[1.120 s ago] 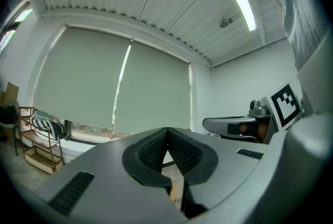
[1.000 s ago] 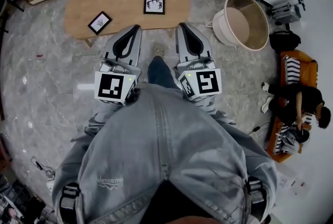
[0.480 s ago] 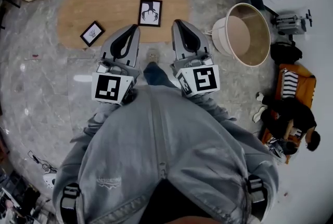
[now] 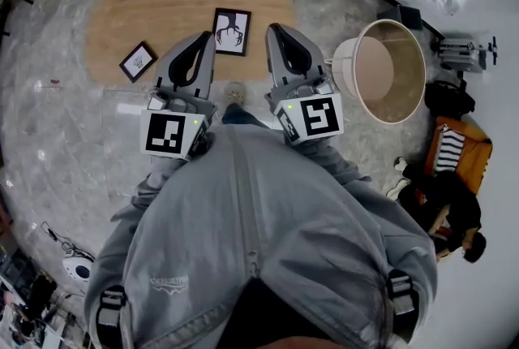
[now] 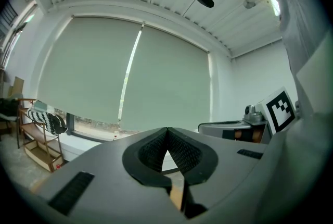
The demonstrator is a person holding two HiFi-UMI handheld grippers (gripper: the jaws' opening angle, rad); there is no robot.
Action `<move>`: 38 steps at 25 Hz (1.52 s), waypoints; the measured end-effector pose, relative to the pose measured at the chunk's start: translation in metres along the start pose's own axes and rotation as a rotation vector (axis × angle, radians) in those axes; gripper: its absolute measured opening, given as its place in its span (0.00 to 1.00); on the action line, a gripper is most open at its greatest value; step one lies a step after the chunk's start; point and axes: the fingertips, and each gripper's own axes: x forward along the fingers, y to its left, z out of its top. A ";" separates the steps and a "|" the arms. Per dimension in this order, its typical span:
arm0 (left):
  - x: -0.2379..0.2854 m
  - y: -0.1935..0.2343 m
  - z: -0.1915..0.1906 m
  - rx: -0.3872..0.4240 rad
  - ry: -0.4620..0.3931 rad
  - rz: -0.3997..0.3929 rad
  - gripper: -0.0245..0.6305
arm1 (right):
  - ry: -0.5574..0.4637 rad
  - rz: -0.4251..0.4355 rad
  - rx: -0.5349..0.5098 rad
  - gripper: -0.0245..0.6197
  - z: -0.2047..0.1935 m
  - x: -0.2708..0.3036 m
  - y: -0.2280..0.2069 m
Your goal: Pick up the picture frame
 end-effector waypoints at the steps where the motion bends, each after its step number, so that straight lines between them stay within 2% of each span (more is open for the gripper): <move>1: 0.007 0.001 0.000 0.001 -0.001 0.007 0.07 | 0.003 0.007 -0.001 0.09 -0.001 0.005 -0.006; 6: 0.034 0.003 0.004 0.008 -0.004 0.033 0.07 | -0.008 0.027 -0.010 0.09 0.004 0.017 -0.031; 14: 0.065 -0.006 0.014 0.030 -0.026 -0.014 0.07 | -0.030 -0.010 0.006 0.09 0.008 0.025 -0.058; 25: 0.082 0.006 0.028 0.038 0.009 -0.065 0.07 | -0.026 -0.049 0.035 0.09 0.020 0.037 -0.063; 38: 0.087 0.031 0.009 0.043 0.075 -0.095 0.07 | -0.022 -0.094 0.097 0.09 0.000 0.057 -0.056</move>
